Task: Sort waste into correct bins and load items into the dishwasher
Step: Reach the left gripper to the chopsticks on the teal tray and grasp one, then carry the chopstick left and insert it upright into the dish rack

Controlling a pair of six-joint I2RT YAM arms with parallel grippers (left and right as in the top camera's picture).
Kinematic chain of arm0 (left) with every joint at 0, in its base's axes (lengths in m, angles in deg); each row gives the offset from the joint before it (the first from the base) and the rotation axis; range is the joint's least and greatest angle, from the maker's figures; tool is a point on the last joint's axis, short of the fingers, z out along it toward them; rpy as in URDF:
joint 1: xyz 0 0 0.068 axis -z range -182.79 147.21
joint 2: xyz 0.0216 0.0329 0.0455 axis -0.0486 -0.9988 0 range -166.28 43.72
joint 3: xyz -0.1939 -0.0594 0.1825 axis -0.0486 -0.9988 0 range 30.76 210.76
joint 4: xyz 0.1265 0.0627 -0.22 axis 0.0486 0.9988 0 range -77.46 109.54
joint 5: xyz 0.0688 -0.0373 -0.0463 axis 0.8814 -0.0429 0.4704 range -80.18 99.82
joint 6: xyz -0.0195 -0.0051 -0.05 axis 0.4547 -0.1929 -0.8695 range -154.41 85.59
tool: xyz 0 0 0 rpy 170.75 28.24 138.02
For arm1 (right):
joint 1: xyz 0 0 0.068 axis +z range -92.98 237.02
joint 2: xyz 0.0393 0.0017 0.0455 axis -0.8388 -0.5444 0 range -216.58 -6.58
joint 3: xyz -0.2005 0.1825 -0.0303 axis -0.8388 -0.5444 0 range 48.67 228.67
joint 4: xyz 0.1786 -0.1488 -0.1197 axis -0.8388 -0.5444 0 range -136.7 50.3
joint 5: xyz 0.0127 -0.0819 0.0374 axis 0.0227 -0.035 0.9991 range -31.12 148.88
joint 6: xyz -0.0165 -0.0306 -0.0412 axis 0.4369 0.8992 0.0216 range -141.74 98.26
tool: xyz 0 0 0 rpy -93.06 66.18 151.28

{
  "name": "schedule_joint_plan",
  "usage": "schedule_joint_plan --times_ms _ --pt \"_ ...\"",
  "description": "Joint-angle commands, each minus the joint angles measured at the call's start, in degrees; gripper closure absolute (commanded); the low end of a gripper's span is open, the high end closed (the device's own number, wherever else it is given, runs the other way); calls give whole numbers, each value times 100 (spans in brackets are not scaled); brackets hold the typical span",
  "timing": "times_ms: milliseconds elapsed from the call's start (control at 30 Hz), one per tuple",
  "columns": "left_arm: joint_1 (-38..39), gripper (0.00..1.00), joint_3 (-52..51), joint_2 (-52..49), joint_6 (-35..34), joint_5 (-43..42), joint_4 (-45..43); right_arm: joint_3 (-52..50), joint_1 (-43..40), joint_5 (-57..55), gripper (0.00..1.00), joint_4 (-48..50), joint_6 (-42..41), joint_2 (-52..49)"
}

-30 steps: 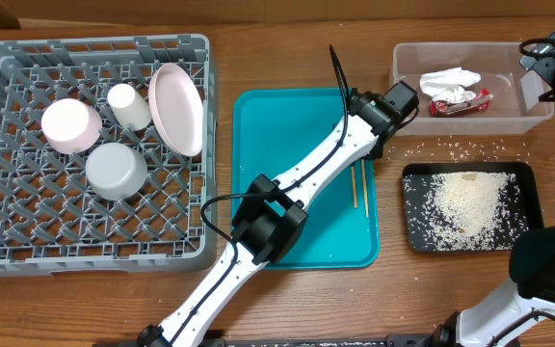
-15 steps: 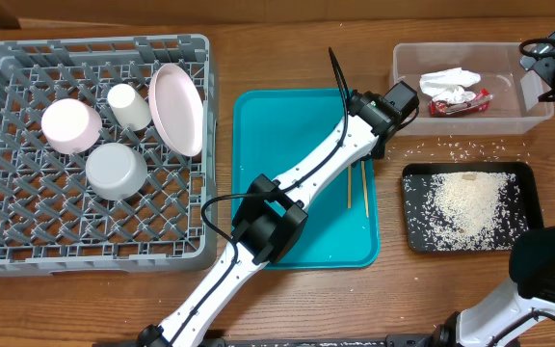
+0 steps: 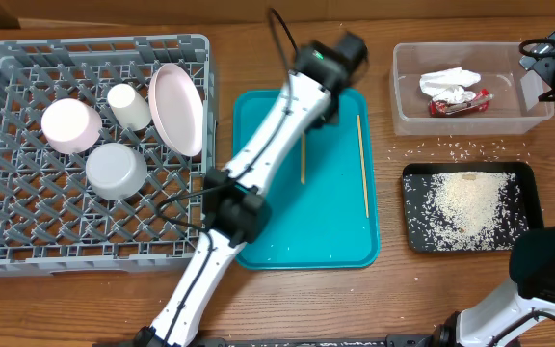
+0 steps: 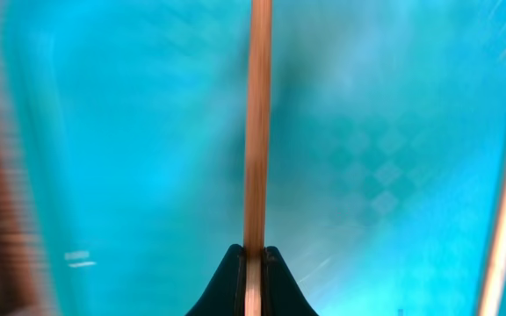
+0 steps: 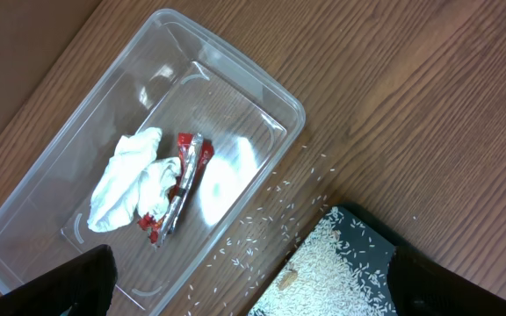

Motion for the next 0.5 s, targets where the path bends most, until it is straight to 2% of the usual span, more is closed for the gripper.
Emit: schedule_joint_plan --times_ms 0,233,367,467 --pt "-348 96 520 1169 890 17 149 20 0 -15 0 15 -17 35" --pt "-1215 96 535 2243 1604 83 306 20 0 -15 0 15 -17 35" --pt "-1762 96 535 2605 2286 444 374 20 0 -15 0 15 -17 35" --pt "-2153 96 535 2763 2505 699 376 20 0 -15 0 15 -17 35"
